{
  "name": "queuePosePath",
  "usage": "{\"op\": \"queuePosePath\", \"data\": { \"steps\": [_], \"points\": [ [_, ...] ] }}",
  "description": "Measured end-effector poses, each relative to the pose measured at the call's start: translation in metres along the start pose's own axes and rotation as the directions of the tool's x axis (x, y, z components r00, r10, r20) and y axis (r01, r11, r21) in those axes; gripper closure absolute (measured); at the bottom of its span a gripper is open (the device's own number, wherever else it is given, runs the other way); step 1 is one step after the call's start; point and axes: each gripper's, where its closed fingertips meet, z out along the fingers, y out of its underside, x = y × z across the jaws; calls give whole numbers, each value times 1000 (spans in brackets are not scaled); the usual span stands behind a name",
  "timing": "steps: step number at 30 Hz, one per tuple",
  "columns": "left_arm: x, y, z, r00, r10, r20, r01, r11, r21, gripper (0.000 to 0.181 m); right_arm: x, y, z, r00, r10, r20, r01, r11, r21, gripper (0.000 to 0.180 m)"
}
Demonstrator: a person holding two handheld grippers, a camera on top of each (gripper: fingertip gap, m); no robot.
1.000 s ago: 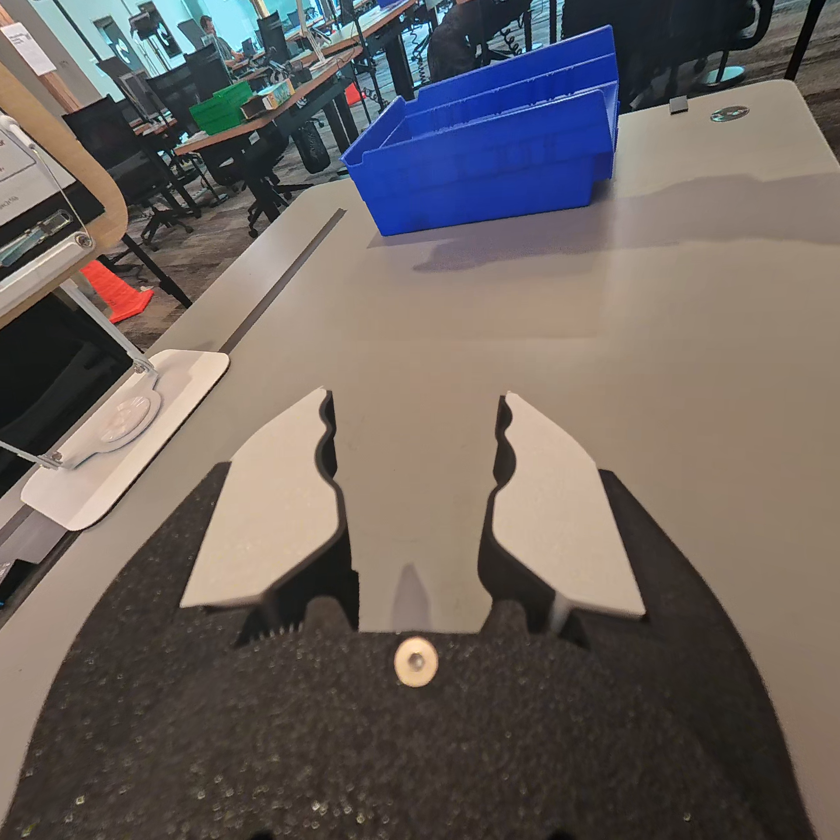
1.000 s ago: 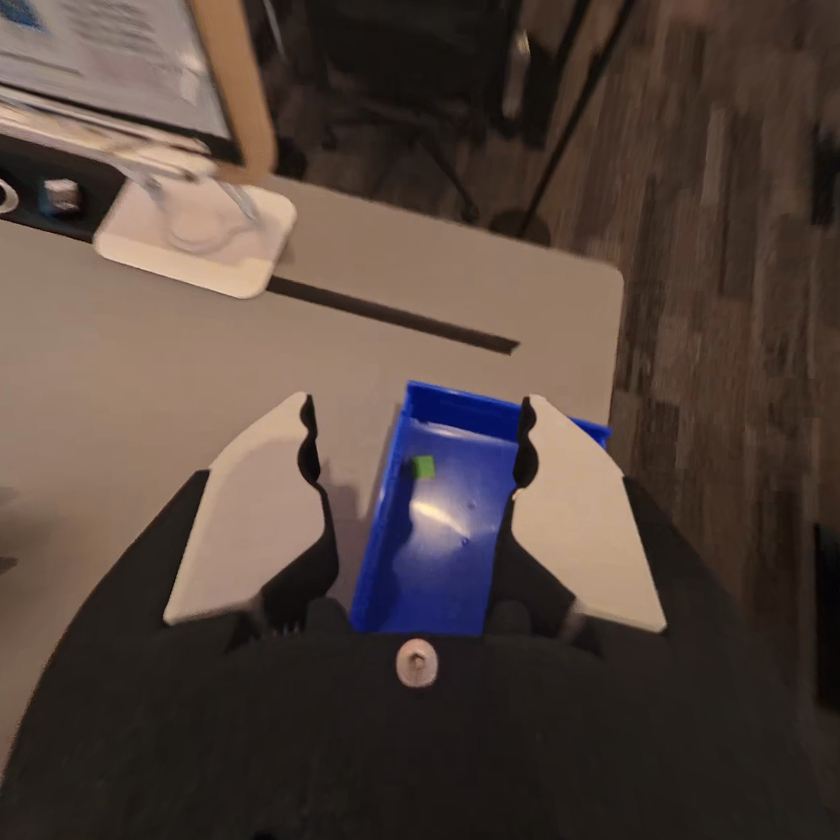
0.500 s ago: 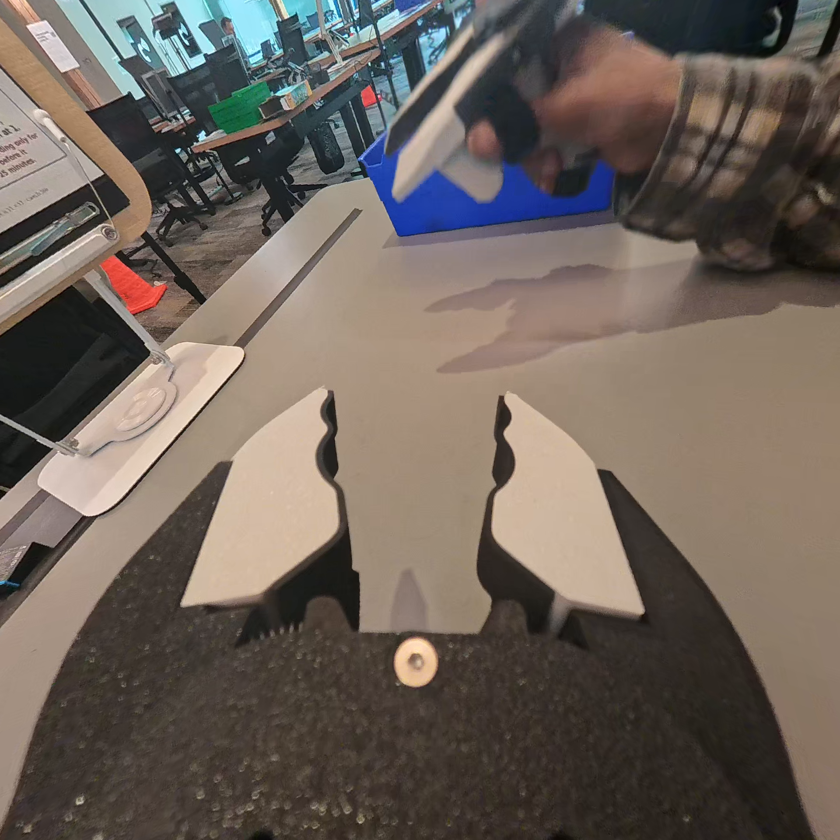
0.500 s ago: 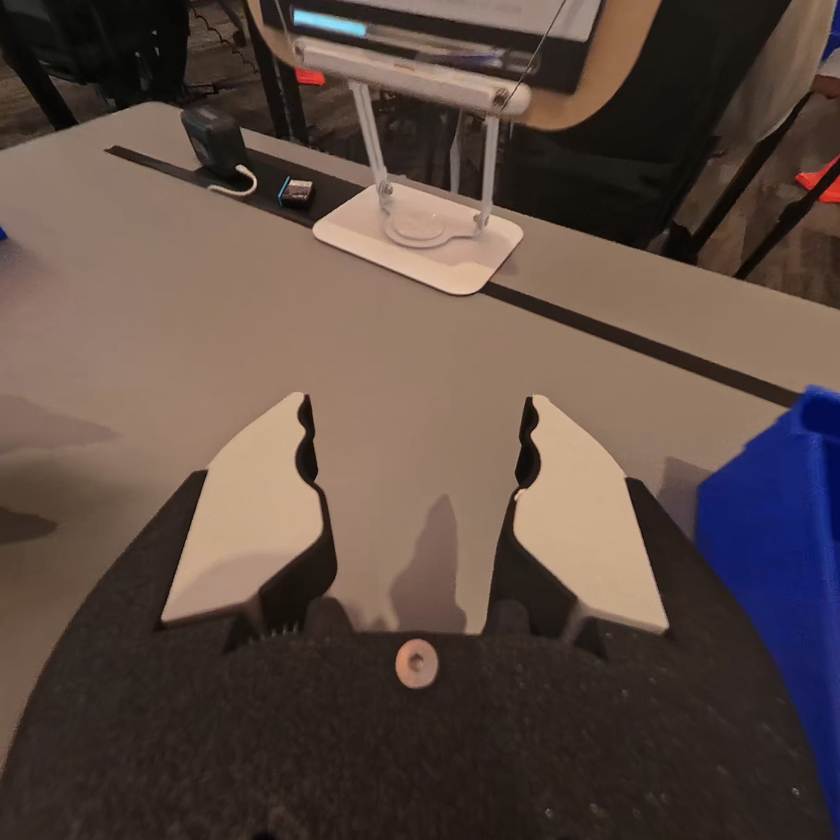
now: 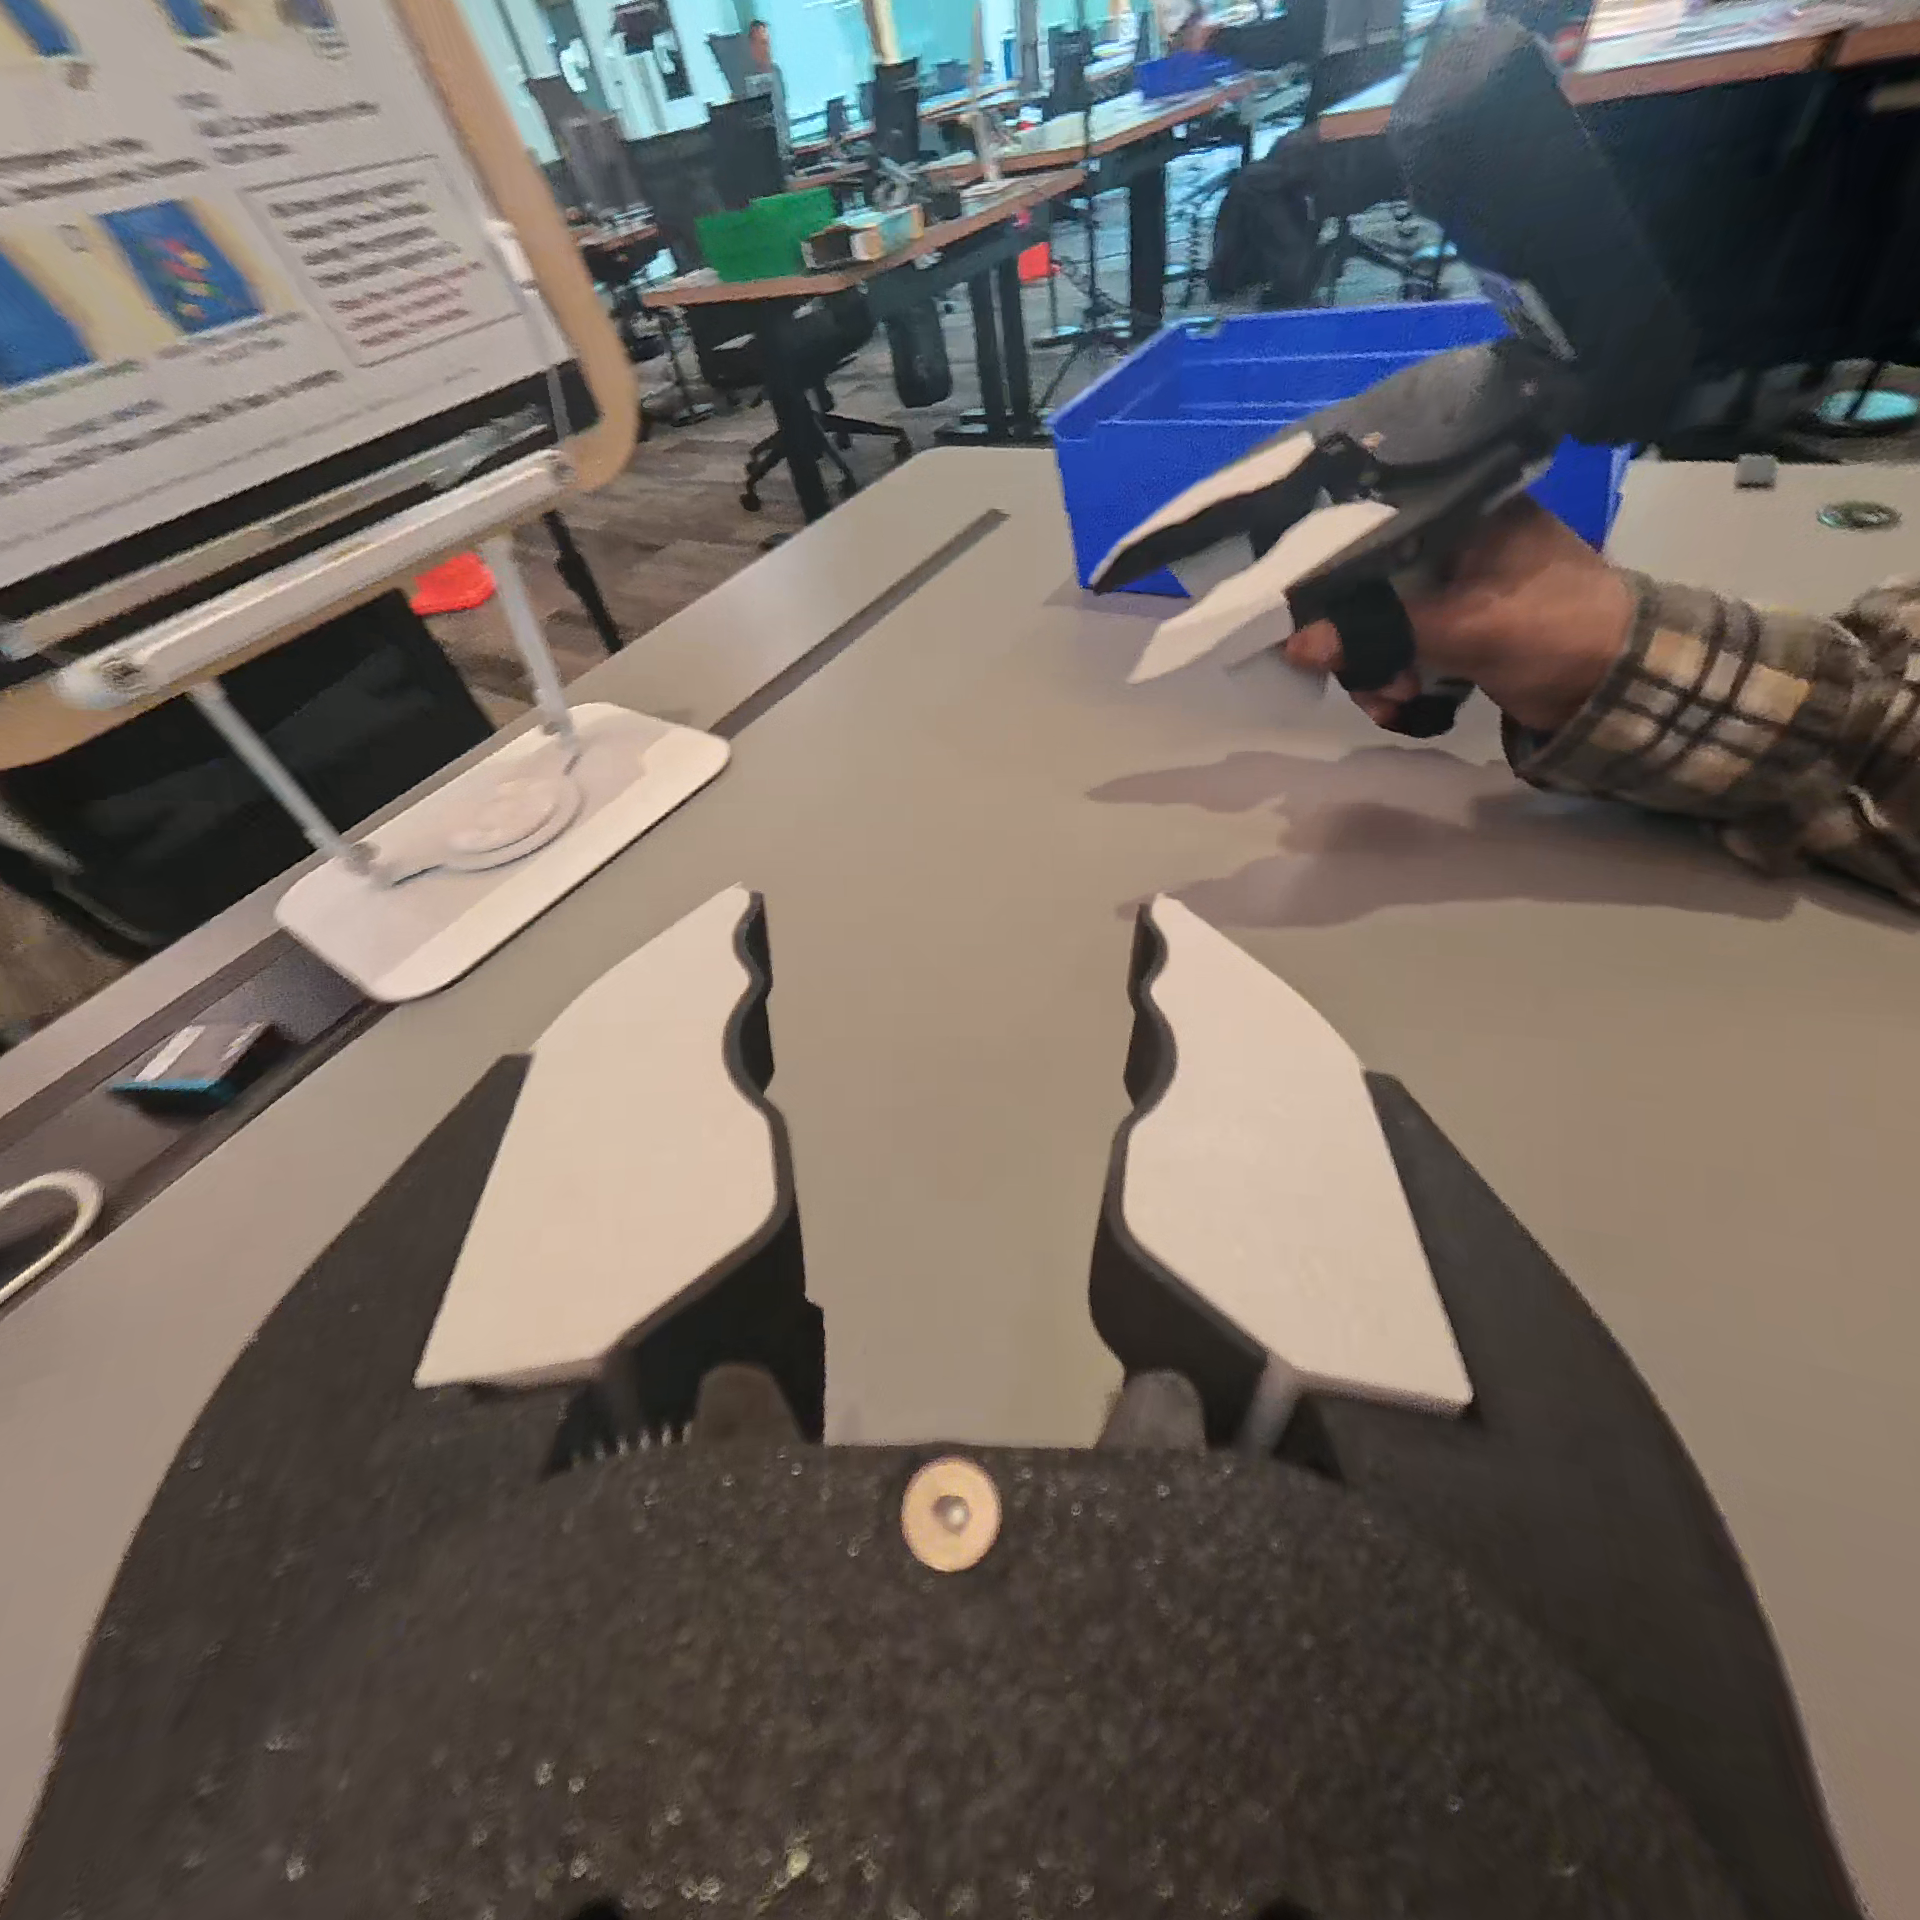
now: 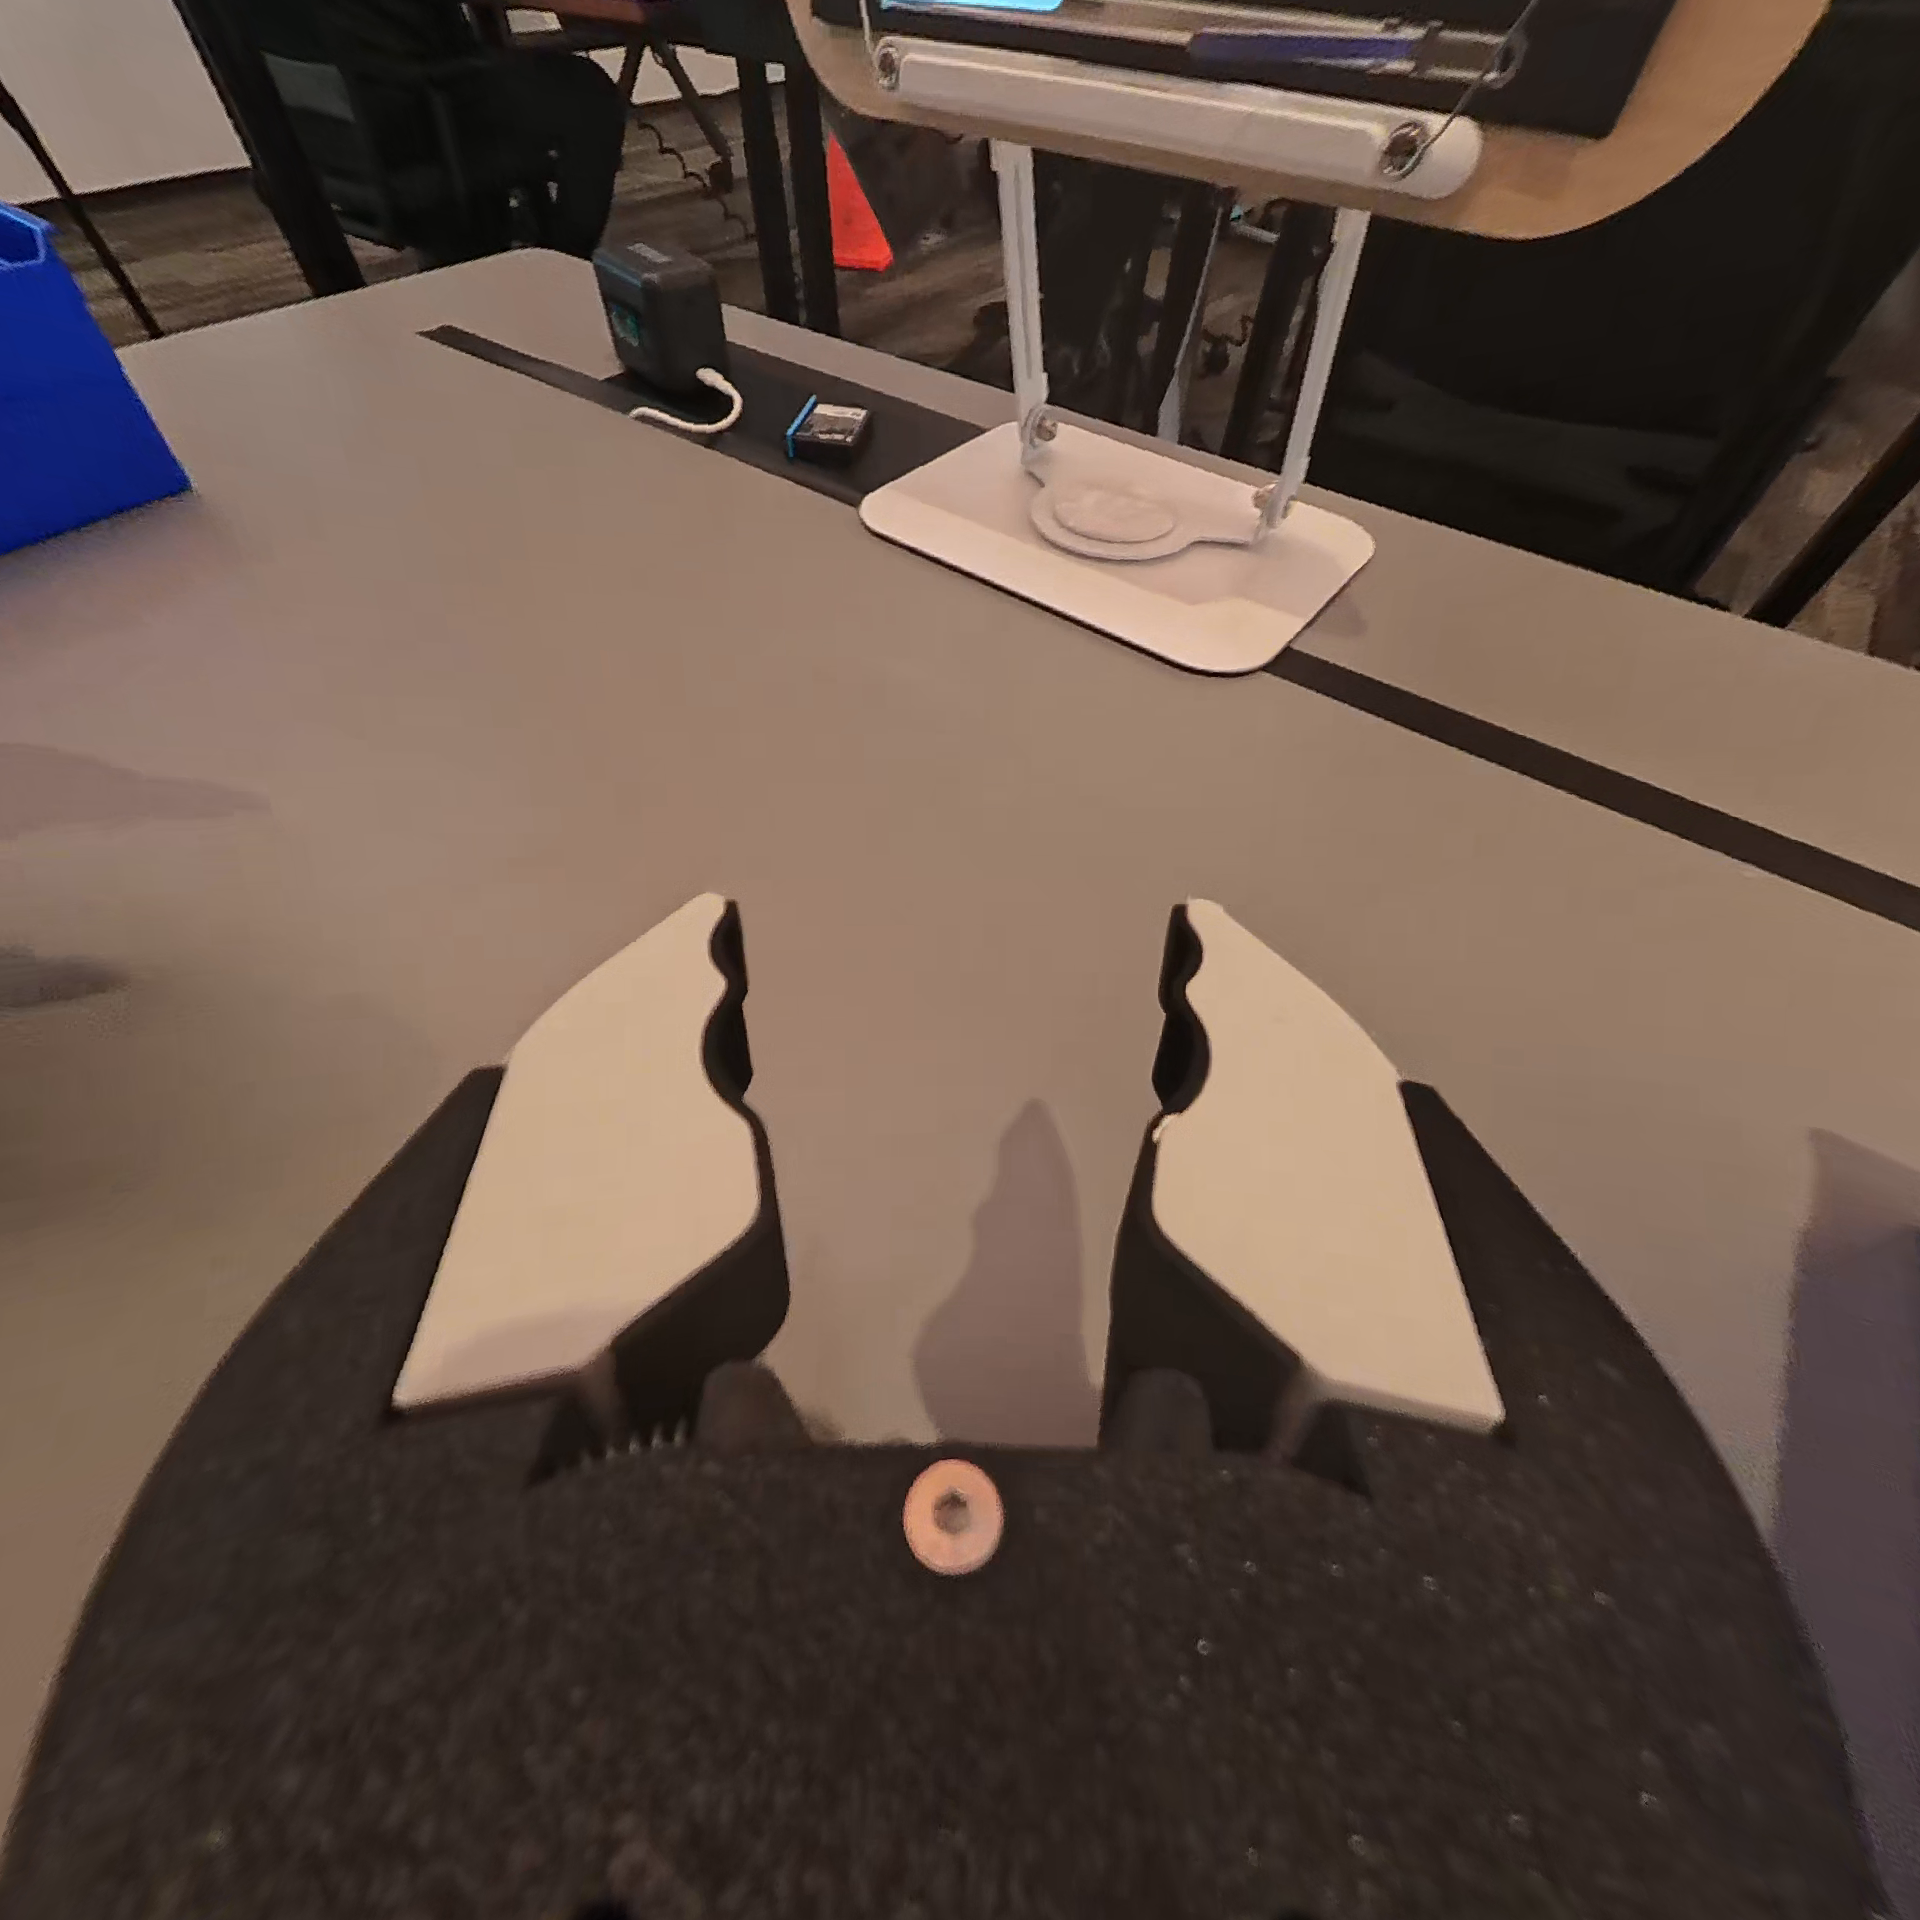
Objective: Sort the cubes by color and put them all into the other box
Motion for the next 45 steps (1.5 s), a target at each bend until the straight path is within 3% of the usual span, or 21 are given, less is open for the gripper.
{"op": "queuePosePath", "data": {
  "steps": [5, 10, 15, 19, 21, 25, 27, 34, 45],
  "points": [
    [-35, -9, -61, 993, -6, 114, 16, 996, -90, 115, -10, -1, 1, 999, -8, 33, 8, 1000, -5, 104],
    [-100, -7, -158, 957, 111, 268, -16, 943, -332, 115, -16, -2, 0, 998, 5, 63, -4, 1000, -2, 104],
    [-164, 38, -271, 914, 124, 385, 146, 787, -600, 115, -25, -1, 2, 994, 26, 107, -25, 1000, -13, 105],
    [-180, 102, -328, 875, 64, 480, 346, 610, -712, 115, -30, 0, 3, 994, 7, 112, -4, 1000, -25, 105],
    [-174, 132, -341, 873, 41, 487, 396, 524, -754, 114, -30, -1, 2, 994, -1, 108, 3, 1000, -18, 105],
    [-160, 180, -355, 916, 48, 399, 357, 362, -861, 115, -28, 2, 3, 993, 18, 118, -16, 1000, -21, 105],
    [-158, 194, -362, 926, 38, 376, 346, 317, -883, 115, -28, 3, 4, 992, 31, 124, -28, 999, -25, 105],
    [-166, 198, -366, 908, -13, 419, 395, 362, -844, 116, -26, 5, 4, 991, 43, 129, -39, 999, -32, 105],
    [-164, 200, -366, 927, 12, 374, 347, 351, -870, 114, -27, 4, 2, 991, 36, 131, -32, 999, -30, 105]
  ]
}}
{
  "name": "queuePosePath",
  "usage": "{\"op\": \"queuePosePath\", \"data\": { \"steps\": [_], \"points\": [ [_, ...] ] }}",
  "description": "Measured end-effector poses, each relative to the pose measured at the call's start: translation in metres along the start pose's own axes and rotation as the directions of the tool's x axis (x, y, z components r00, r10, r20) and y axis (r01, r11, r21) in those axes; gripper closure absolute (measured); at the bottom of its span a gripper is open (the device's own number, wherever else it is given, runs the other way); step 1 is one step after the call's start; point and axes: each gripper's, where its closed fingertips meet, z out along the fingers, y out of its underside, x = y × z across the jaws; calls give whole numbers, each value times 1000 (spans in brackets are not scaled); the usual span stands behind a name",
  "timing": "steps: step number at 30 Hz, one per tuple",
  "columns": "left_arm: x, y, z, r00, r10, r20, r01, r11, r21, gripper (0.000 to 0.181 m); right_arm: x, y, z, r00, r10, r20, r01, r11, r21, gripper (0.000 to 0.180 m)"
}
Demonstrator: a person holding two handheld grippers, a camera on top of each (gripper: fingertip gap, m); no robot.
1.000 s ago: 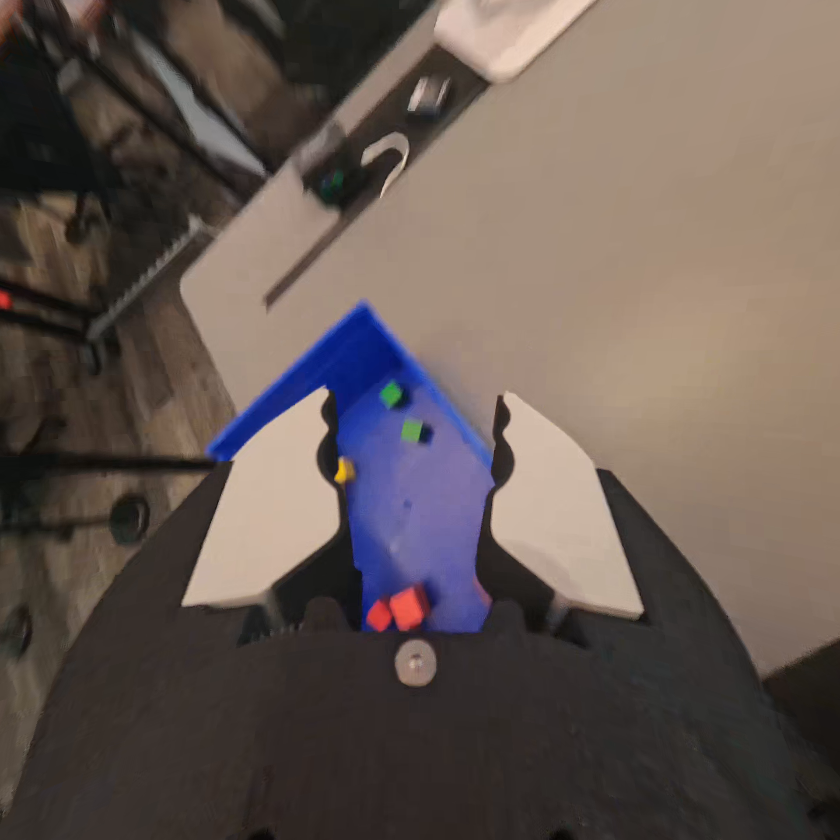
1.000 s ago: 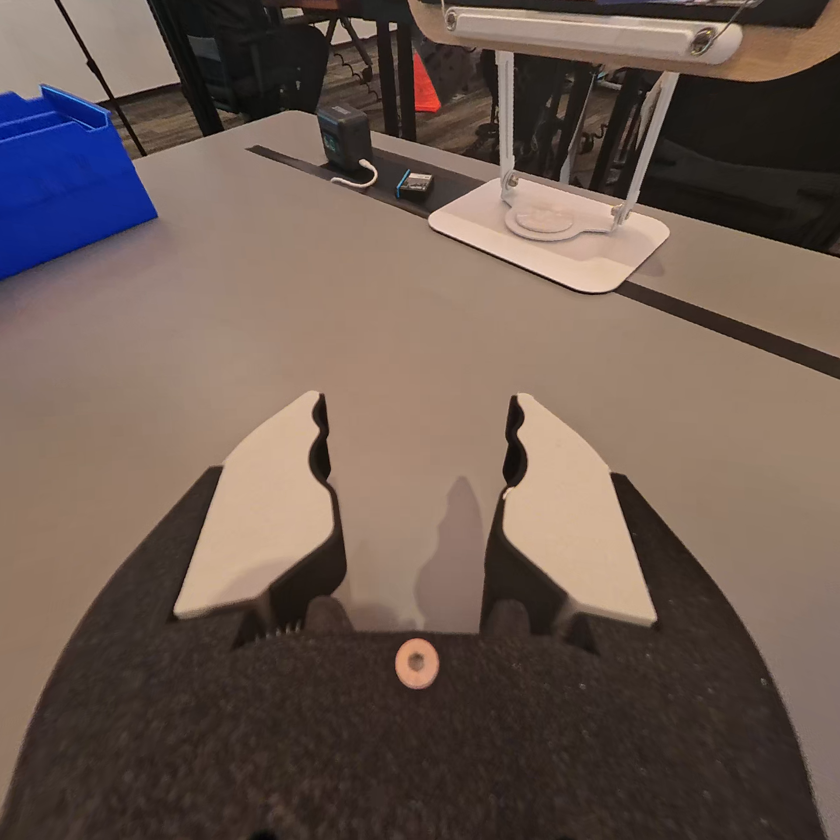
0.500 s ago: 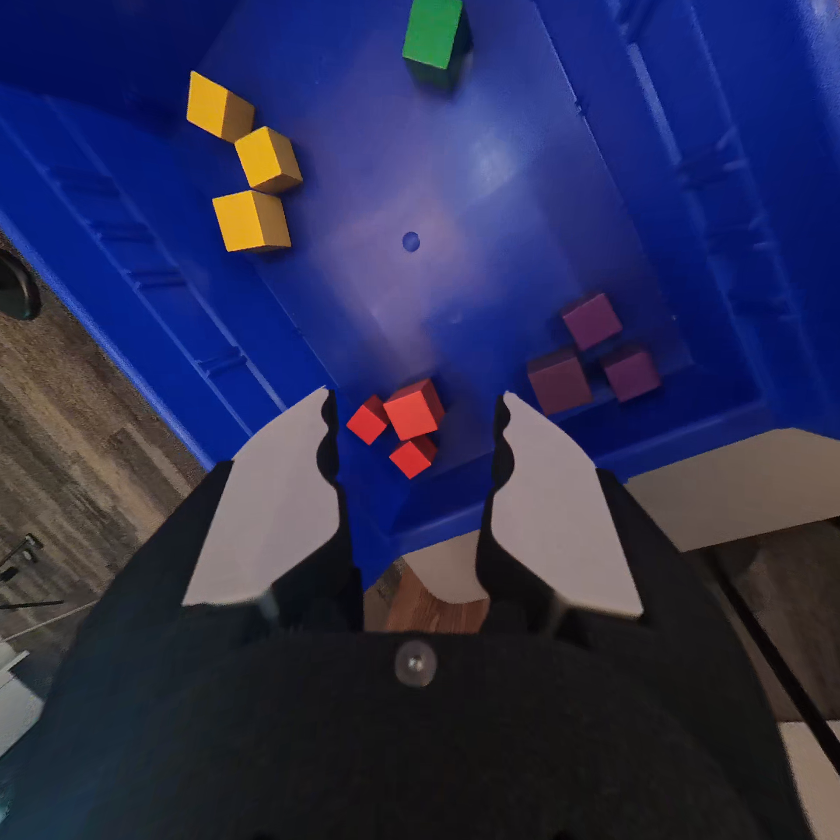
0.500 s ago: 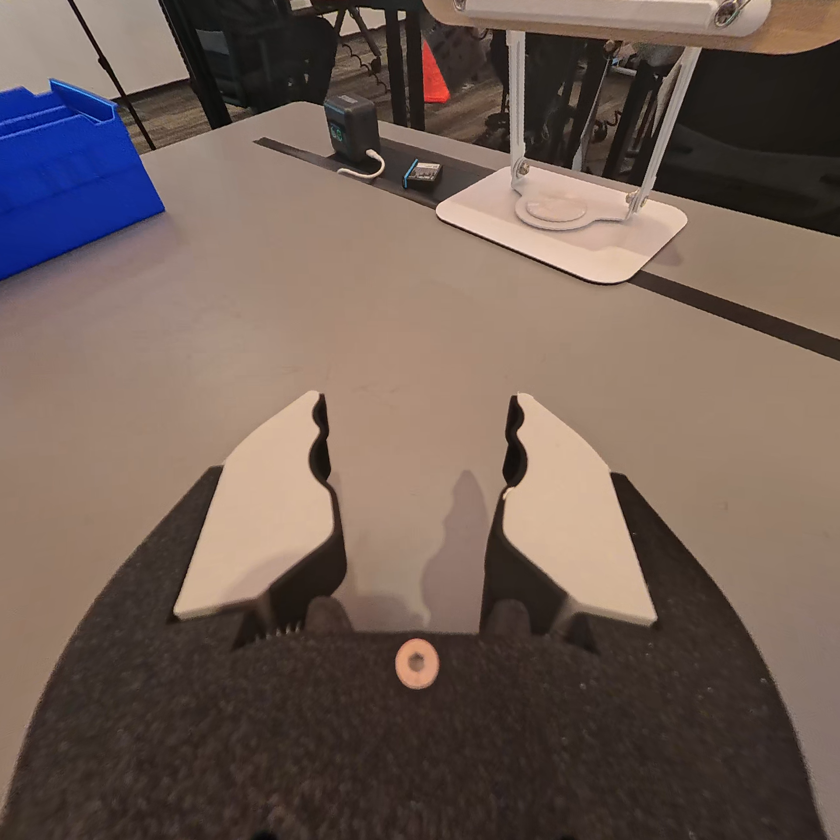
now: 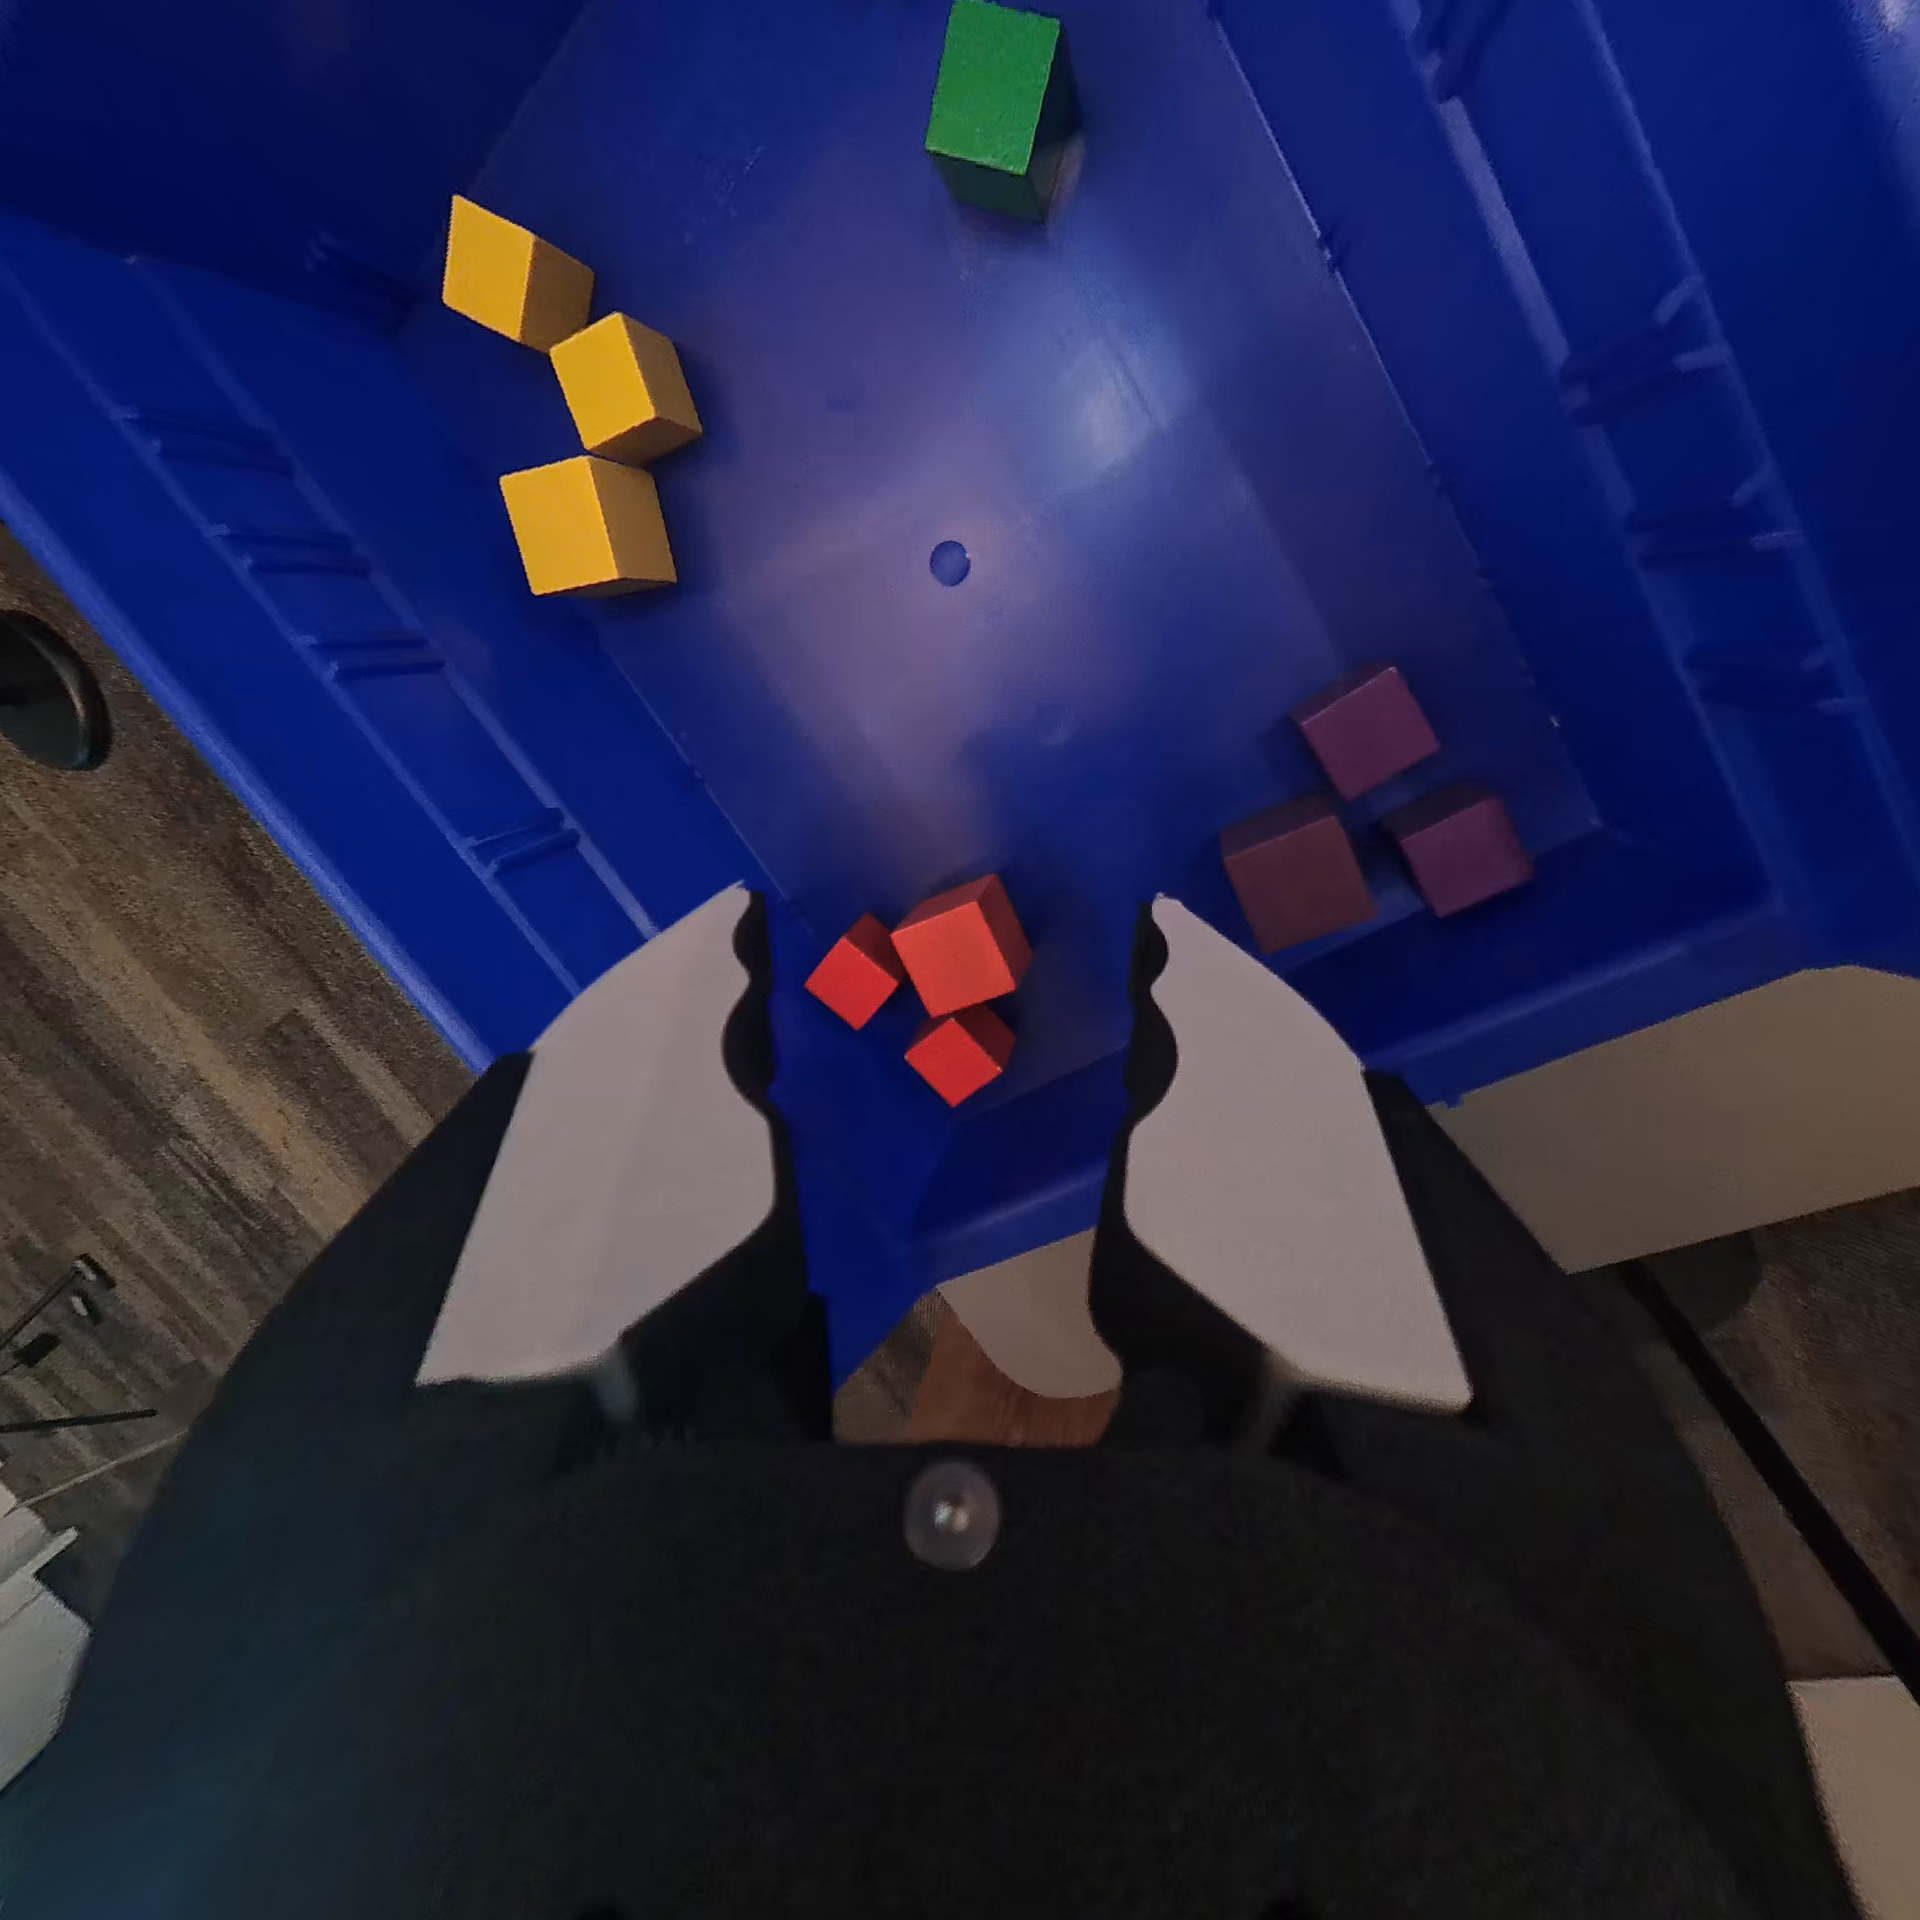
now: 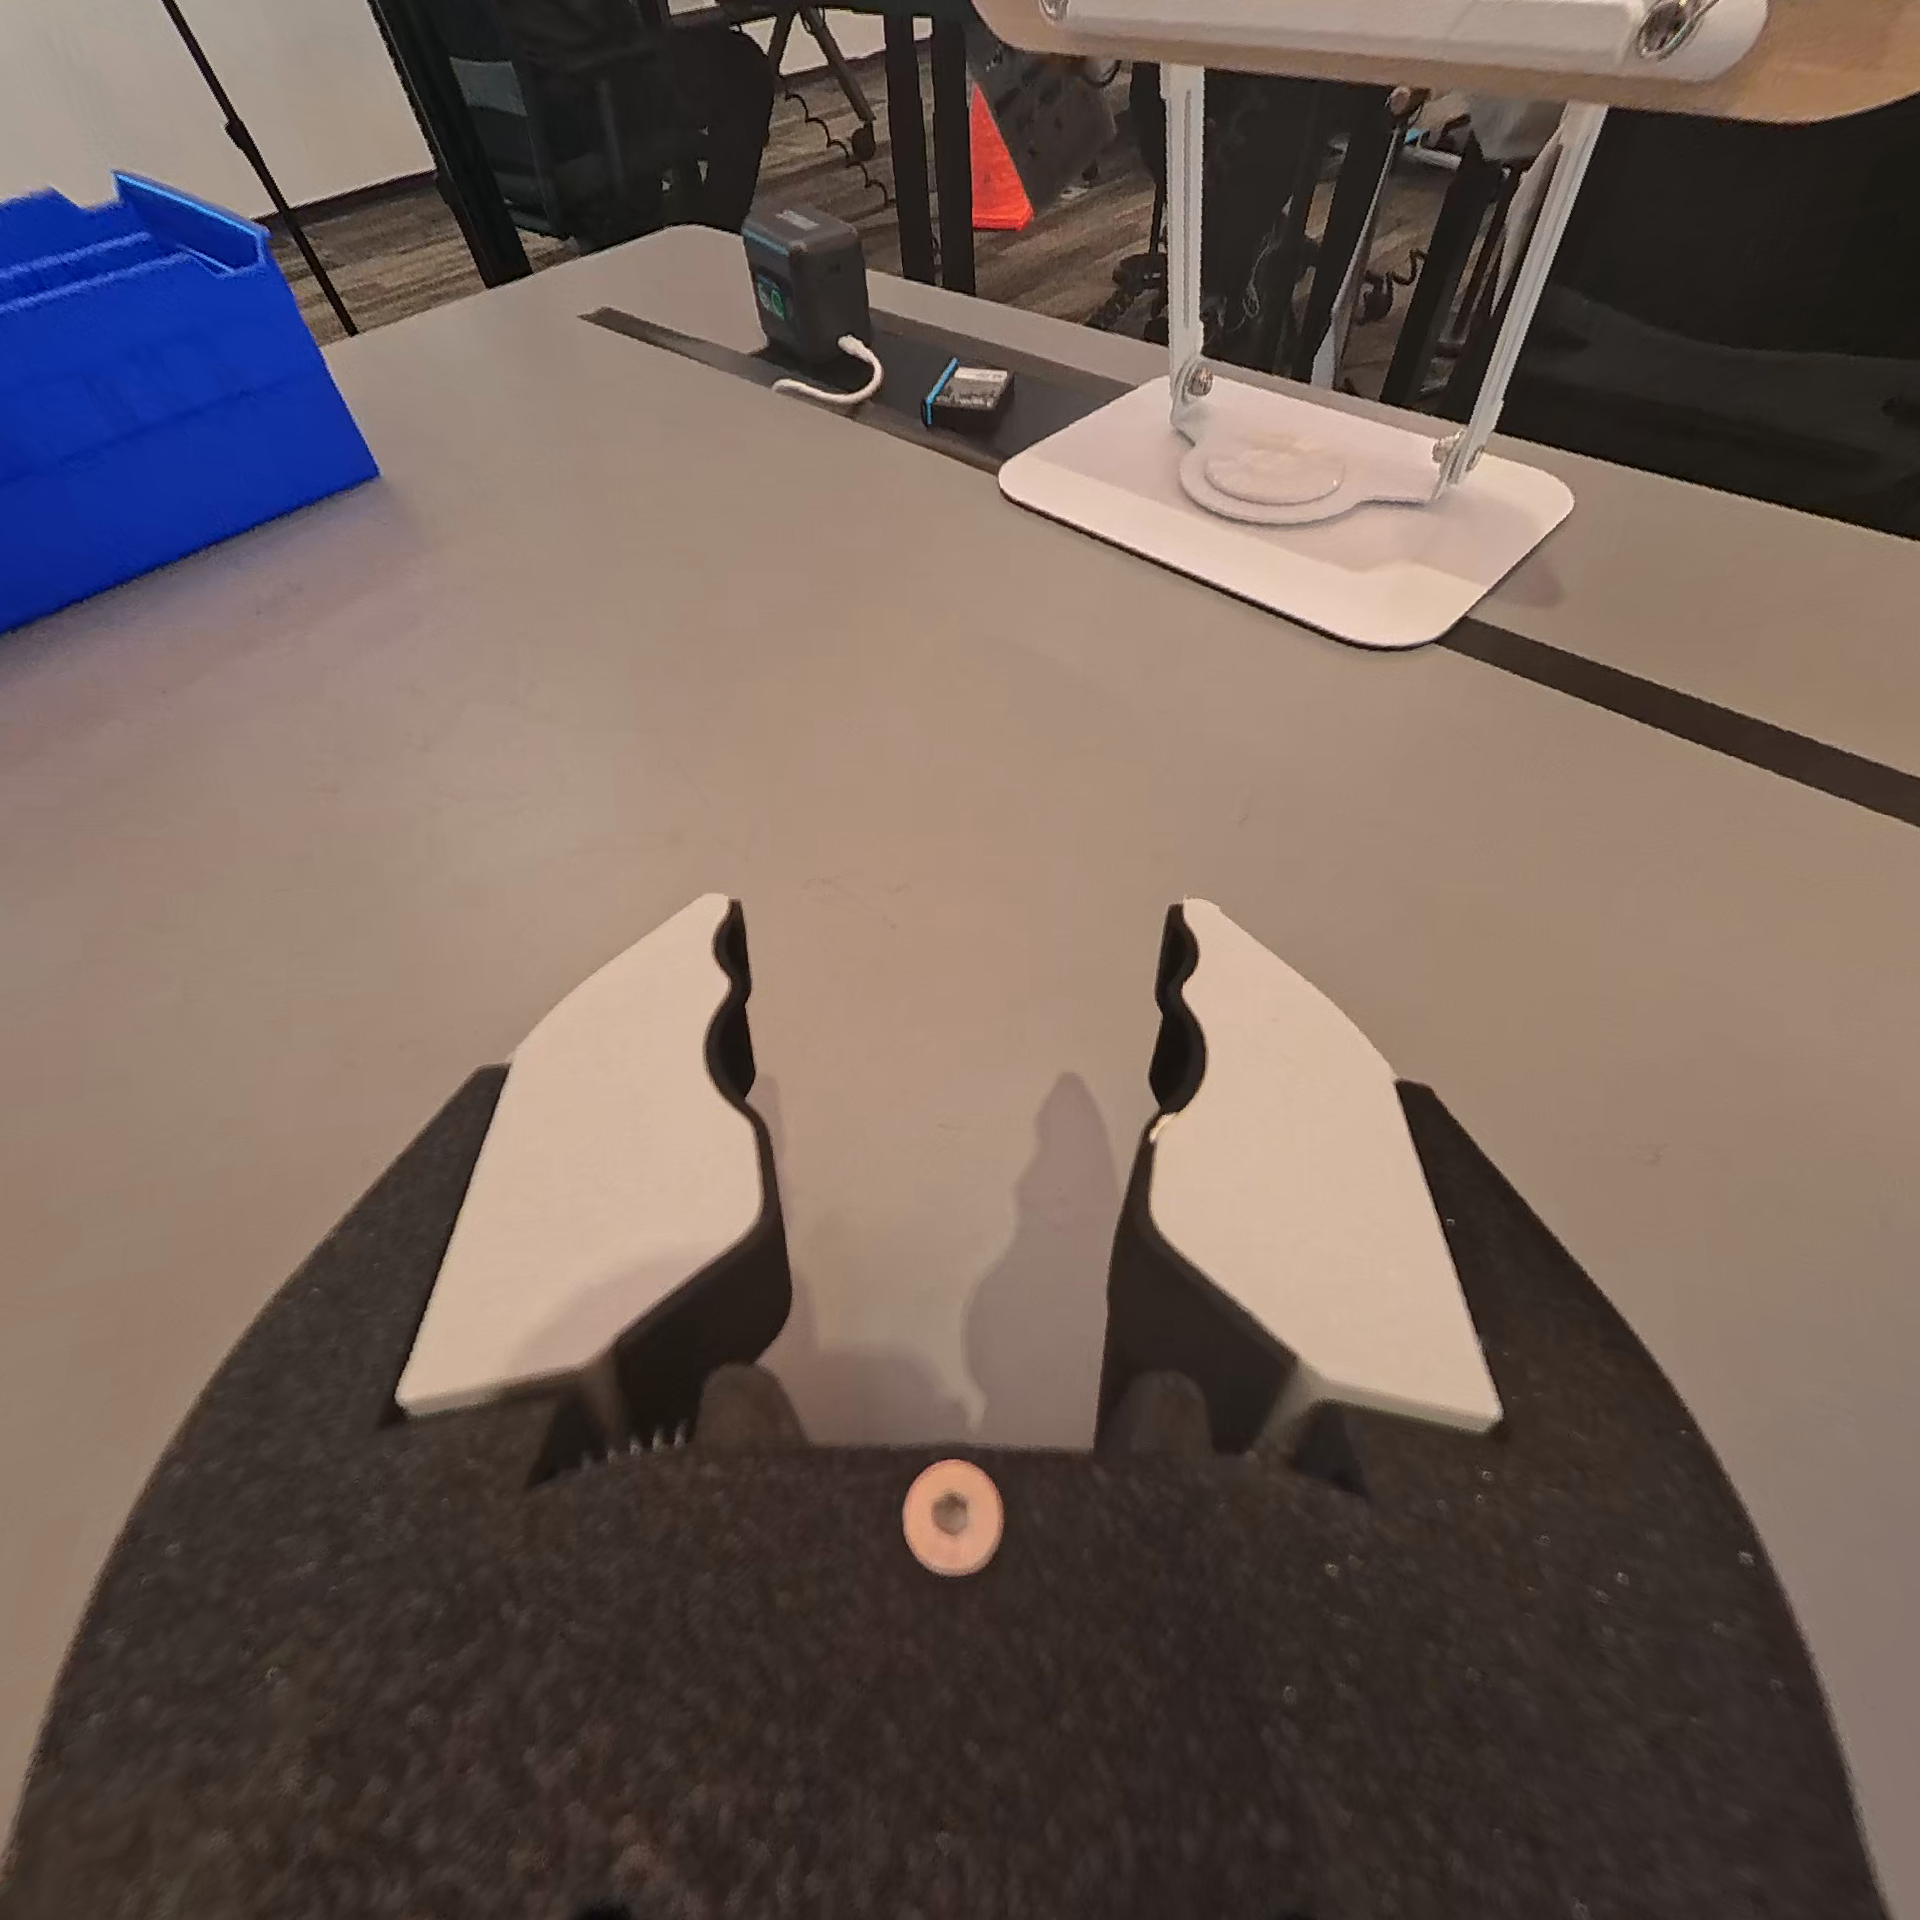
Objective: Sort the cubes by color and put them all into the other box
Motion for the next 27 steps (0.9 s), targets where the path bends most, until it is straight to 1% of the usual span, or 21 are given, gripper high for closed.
{"op": "queuePosePath", "data": {
  "steps": [3, 7, 14, 20, 27],
  "points": [
    [1, -5, -2, 1000, 20, -4, -20, 999, 35, 115, -2, -7, -3, 1000, -9, -2, 9, 999, 32, 104],
    [2, -9, -1, 998, 58, -3, -58, 996, 69, 115, 2, -14, -4, 998, -35, -45, 38, 997, 70, 105],
    [5, -14, 11, 989, 146, -14, -144, 984, 102, 114, 0, -20, 9, 992, -80, -96, 84, 996, 41, 107],
    [2, -44, 24, 979, 202, -24, -194, 964, 180, 114, -11, -25, 26, 994, -71, -78, 72, 997, 7, 107],
    [2, -89, 44, 966, 250, -66, -220, 929, 297, 114, -18, -25, 29, 993, -96, -74, 94, 995, -28, 109]
  ]
}}
